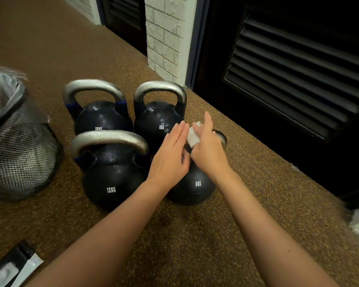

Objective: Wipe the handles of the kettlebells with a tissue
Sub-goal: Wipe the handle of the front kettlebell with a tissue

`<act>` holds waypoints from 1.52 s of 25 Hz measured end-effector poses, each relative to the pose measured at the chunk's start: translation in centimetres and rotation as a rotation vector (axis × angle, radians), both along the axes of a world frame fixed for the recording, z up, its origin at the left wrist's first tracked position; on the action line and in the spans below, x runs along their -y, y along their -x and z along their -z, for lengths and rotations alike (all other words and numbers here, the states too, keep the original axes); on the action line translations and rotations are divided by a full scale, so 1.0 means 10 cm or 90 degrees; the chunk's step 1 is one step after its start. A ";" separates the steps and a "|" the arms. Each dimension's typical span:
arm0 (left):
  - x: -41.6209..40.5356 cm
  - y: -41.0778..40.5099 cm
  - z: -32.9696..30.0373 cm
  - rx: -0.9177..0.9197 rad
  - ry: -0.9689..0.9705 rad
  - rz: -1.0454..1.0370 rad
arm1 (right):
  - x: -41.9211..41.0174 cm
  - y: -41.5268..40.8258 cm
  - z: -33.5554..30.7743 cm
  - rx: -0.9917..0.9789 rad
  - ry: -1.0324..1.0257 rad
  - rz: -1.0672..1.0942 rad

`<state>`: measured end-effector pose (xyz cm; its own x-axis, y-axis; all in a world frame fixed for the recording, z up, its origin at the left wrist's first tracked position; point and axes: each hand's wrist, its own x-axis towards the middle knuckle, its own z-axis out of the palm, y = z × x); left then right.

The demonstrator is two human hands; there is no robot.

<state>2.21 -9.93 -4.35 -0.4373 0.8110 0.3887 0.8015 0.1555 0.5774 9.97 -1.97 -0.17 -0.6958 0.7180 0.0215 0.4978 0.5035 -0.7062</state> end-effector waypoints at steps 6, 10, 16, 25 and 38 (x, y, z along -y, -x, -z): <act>-0.04 0.00 -0.02 -0.172 0.079 -0.002 | -0.22 -0.20 -0.17 -0.108 0.112 0.029; -0.22 -0.05 0.02 -0.358 0.209 -0.078 | -0.52 -0.22 -0.06 -0.025 0.036 0.099; -0.40 -0.09 0.02 -0.338 0.143 -0.104 | -0.54 -0.19 0.00 -0.058 0.022 0.098; -0.21 0.10 -0.08 -0.146 0.026 -0.085 | -0.58 -0.27 0.01 0.028 -0.088 0.021; -0.30 0.18 -0.11 -0.221 0.001 -0.017 | -0.58 -0.23 0.04 0.034 -0.090 0.011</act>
<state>0.39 -6.95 -3.27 -0.2999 0.8017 0.5171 0.9458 0.1792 0.2708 12.29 3.87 -0.54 -0.6863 0.7222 0.0864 0.5425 0.5875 -0.6005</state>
